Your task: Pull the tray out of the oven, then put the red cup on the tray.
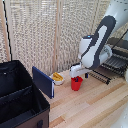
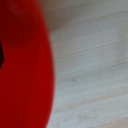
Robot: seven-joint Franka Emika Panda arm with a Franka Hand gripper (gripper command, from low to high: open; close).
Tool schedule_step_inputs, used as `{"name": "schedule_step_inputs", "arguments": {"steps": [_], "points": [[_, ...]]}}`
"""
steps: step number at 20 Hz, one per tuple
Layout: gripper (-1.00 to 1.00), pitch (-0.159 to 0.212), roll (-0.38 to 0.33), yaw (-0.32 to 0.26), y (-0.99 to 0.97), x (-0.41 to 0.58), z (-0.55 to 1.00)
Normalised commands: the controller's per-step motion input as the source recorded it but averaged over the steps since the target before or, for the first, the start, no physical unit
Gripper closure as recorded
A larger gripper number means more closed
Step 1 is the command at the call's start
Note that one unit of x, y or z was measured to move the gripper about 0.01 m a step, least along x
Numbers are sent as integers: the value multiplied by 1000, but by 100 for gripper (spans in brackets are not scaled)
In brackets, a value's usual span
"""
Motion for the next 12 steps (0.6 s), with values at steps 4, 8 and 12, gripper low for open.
{"name": "schedule_step_inputs", "arguments": {"steps": [4, 8, 12], "points": [[100, 100, 23, -118, -115, 89, -221], [100, 122, -9, 16, 0, 20, -136], [100, 24, -9, 27, 32, 5, -31]]}}
